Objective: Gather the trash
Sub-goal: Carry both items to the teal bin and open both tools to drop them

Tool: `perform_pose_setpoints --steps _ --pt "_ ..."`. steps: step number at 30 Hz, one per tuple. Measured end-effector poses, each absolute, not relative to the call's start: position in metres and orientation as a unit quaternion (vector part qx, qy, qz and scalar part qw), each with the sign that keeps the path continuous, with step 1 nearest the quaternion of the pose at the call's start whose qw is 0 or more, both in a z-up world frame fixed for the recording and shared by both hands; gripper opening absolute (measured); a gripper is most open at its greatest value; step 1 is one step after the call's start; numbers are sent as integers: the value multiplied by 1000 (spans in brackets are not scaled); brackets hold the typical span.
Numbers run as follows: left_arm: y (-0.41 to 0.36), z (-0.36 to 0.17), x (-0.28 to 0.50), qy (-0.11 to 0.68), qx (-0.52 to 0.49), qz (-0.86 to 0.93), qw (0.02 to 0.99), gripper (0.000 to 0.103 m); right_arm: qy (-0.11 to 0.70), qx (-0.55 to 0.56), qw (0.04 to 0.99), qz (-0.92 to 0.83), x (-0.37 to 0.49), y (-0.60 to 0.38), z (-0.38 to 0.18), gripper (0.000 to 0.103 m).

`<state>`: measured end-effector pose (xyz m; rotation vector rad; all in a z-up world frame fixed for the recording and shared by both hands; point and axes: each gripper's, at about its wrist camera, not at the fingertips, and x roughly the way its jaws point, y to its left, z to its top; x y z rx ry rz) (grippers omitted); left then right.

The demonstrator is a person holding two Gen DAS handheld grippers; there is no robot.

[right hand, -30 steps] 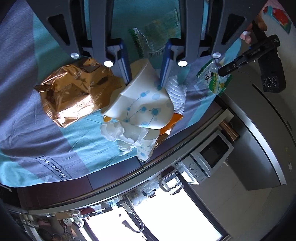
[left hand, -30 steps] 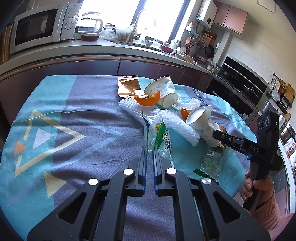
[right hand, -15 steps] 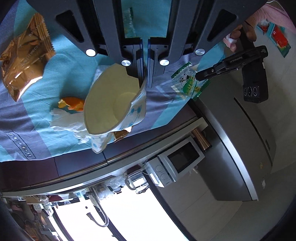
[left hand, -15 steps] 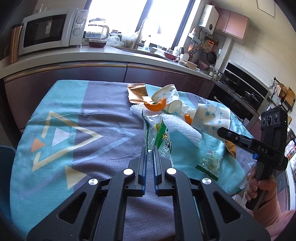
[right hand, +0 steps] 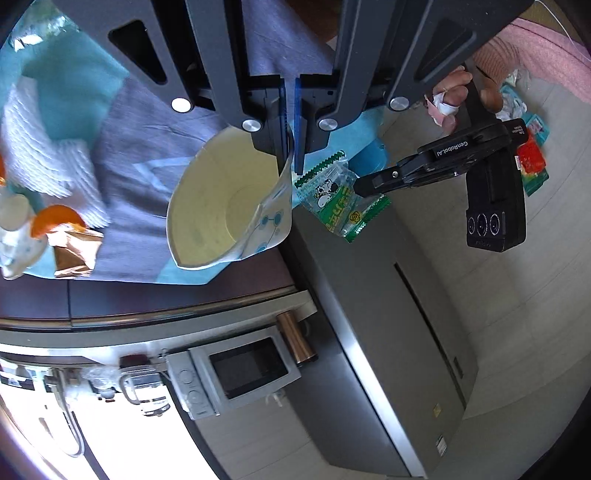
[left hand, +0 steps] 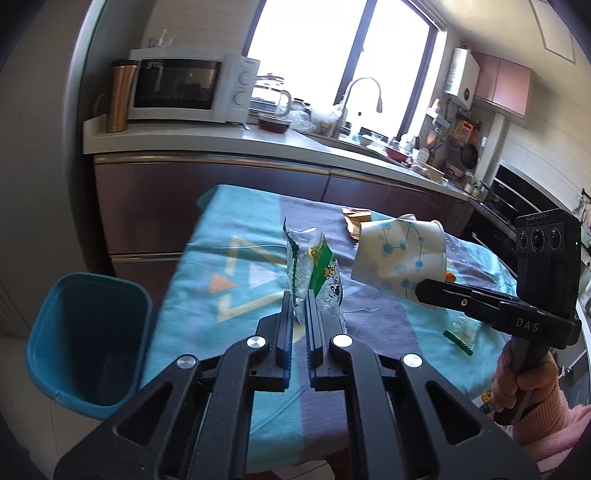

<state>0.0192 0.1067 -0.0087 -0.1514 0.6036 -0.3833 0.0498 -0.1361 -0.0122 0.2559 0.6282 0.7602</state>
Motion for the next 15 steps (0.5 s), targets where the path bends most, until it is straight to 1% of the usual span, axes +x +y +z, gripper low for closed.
perform_pose_setpoints --steps 8,15 --pt "213 -27 13 308 -115 -62 942 7 337 68 829 441 82 -42 -14 2" --pt "271 -58 20 330 -136 -5 934 7 384 35 790 476 109 28 -27 2"
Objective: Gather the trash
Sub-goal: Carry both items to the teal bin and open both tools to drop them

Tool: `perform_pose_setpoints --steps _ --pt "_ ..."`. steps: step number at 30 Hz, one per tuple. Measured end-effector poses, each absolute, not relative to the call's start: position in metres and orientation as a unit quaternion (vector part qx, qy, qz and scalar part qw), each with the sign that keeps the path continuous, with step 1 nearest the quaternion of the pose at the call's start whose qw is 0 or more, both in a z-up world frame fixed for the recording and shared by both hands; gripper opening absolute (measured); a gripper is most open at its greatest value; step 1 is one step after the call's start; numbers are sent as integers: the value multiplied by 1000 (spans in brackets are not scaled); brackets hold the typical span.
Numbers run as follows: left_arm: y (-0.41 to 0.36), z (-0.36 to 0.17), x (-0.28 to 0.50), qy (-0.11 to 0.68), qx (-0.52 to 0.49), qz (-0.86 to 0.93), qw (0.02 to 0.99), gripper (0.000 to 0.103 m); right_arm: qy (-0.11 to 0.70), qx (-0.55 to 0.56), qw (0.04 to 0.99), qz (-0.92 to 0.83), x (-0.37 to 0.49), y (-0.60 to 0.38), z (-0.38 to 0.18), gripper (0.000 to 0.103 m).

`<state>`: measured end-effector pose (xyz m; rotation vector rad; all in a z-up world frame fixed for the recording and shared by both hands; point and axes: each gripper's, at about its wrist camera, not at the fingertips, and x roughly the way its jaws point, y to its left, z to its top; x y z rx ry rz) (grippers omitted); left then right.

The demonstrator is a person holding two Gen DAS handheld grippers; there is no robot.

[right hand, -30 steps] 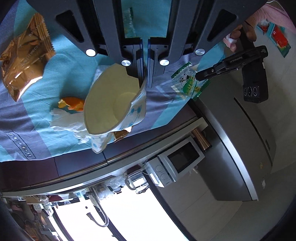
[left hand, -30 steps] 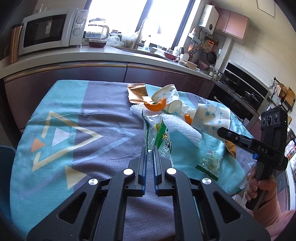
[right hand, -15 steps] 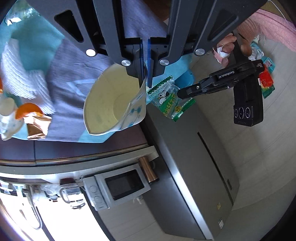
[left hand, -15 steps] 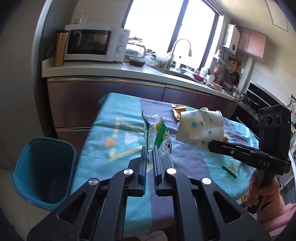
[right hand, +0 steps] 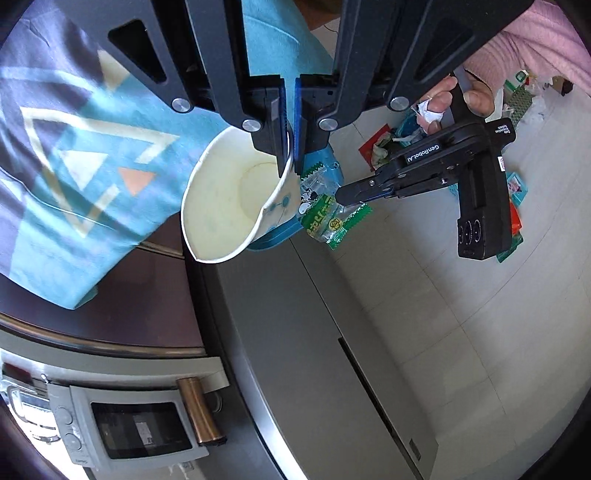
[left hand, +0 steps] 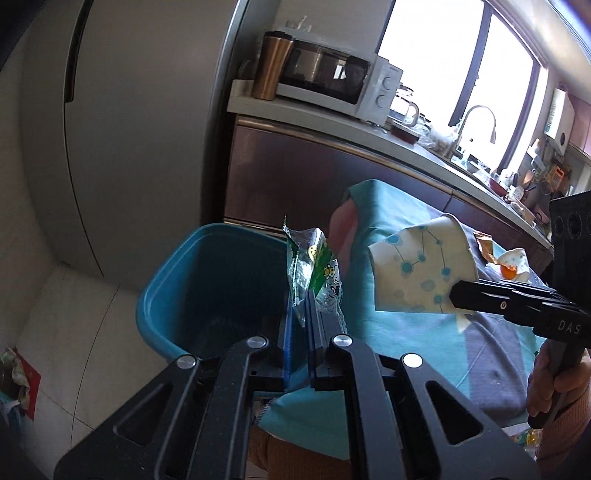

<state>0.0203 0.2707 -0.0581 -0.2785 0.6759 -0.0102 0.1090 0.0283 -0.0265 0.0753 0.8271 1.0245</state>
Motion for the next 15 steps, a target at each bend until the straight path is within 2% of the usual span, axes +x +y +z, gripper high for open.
perform_pose_setpoints --steps 10,15 --pt "300 -99 41 372 -148 29 916 7 452 -6 763 462 136 100 -56 3" --pt "302 -115 53 390 -153 36 907 8 471 -28 756 454 136 124 -66 9"
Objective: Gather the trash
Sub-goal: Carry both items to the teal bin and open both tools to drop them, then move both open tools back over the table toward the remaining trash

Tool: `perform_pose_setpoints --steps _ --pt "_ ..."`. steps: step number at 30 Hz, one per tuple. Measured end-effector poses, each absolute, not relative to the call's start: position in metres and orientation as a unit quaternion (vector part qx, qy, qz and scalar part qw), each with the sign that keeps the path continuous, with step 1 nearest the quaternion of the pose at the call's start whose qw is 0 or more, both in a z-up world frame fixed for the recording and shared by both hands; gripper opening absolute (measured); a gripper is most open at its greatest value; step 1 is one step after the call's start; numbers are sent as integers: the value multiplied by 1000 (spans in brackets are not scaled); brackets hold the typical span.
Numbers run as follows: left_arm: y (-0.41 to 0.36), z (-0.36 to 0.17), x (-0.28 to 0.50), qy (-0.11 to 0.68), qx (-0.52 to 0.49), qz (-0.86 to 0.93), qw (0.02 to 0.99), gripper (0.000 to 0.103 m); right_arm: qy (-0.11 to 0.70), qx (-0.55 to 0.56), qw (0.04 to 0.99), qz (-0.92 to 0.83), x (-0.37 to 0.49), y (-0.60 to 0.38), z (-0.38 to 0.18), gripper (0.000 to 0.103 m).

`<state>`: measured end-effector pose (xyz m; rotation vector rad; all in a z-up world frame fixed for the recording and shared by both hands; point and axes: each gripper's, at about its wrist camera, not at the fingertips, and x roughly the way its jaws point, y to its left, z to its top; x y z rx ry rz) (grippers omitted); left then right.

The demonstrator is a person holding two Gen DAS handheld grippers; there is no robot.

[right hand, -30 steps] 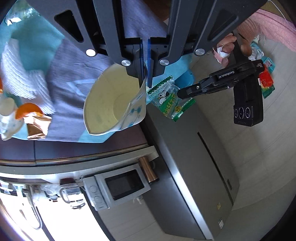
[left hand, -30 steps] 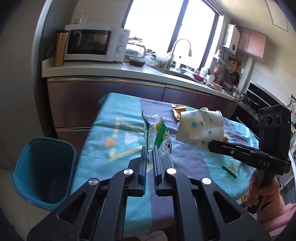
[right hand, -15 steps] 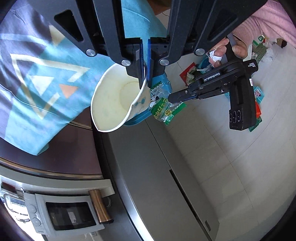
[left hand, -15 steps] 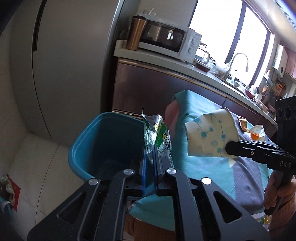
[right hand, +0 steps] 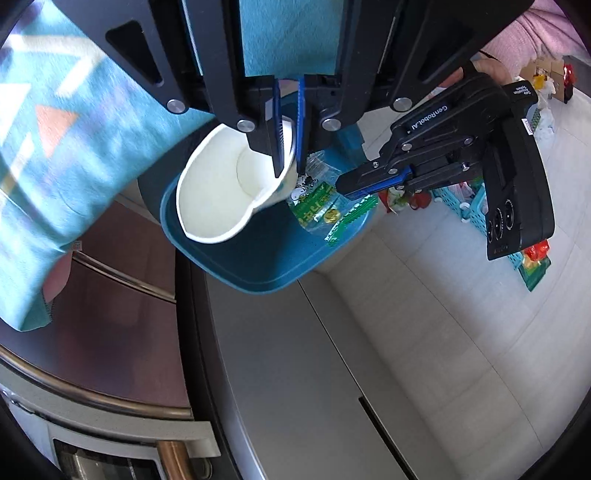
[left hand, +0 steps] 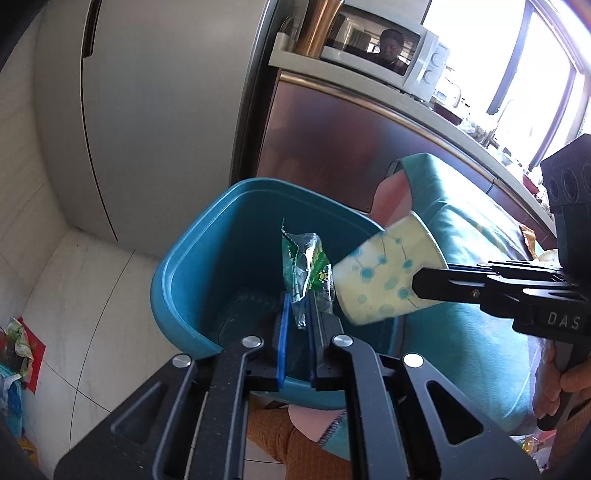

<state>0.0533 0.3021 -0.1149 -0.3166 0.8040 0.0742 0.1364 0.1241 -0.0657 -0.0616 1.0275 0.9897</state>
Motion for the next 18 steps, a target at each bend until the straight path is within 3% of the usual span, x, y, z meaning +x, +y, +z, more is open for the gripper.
perform_pose_setpoints --steps 4,11,15,18 --pt "301 -126 61 401 -156 35 902 20 473 -33 759 447 130 126 -67 14" --pt "290 -122 59 387 -146 30 910 29 455 -13 770 447 124 104 -60 18" --pt "276 -103 50 358 -130 18 925 46 430 4 783 450 112 75 -44 25" --pt "256 -87 44 335 -111 0 936 52 408 17 794 450 103 50 -32 30"
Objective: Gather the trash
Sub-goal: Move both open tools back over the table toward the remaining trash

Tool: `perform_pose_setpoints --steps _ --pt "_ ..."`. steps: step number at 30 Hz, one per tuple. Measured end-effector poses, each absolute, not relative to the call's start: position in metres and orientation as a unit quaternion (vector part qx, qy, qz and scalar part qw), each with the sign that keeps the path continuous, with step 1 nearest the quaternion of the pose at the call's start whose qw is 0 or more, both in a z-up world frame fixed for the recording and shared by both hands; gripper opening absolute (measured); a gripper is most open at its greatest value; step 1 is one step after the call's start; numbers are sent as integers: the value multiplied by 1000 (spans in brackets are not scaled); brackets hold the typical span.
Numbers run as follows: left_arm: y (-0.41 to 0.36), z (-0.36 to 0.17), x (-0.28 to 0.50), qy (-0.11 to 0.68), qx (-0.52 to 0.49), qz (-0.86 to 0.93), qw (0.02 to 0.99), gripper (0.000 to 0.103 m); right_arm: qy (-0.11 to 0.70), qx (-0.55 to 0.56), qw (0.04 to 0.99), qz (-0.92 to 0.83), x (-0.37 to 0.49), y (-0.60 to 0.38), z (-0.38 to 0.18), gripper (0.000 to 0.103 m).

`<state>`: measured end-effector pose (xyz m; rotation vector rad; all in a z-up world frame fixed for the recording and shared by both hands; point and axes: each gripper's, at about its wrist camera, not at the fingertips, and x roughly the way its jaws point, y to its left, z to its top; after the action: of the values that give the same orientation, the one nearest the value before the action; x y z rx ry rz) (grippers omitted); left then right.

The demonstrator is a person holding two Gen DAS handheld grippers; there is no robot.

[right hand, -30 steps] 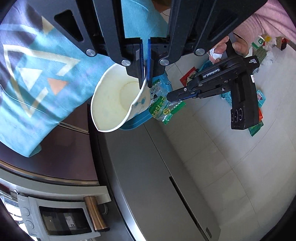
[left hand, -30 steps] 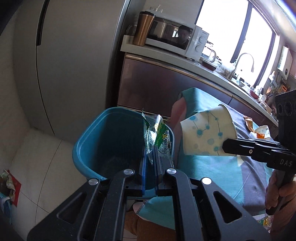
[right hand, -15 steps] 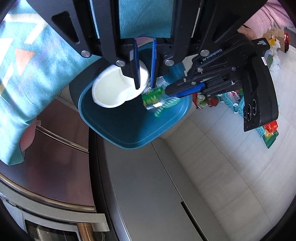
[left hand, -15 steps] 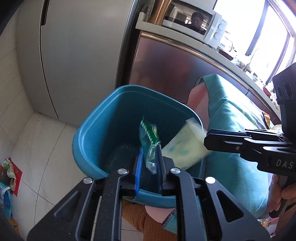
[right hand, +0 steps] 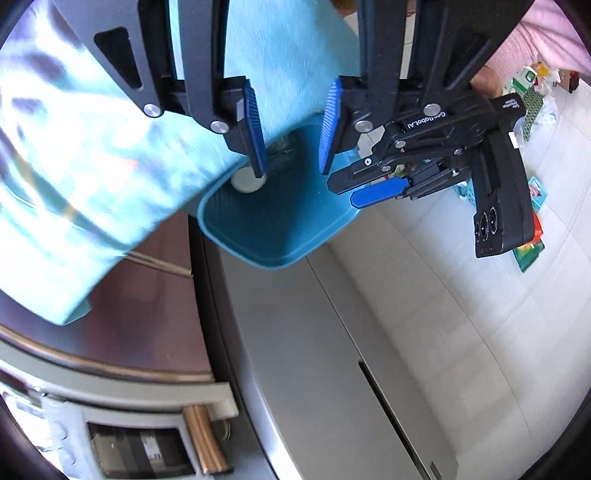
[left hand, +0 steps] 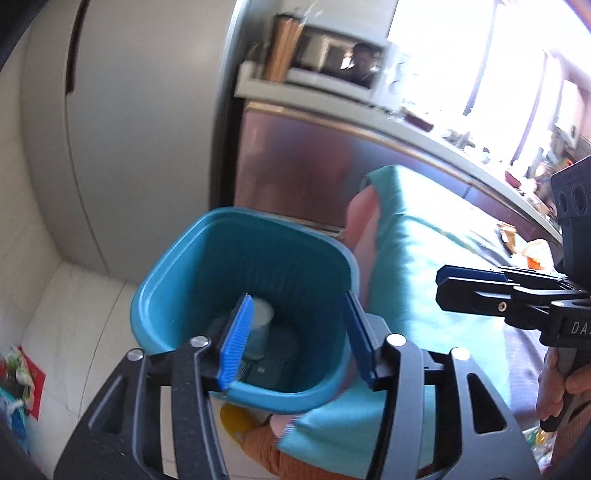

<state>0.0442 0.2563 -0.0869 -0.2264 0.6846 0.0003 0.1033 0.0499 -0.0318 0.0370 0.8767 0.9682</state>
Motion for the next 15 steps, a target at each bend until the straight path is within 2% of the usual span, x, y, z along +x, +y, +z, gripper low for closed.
perform_pose_setpoints --steps 8,15 --pt "185 -55 38 301 -69 -90 947 57 359 61 835 412 73 -43 -3 35" --pt "97 -47 42 304 -39 -188 933 57 334 102 882 316 48 -139 -12 37"
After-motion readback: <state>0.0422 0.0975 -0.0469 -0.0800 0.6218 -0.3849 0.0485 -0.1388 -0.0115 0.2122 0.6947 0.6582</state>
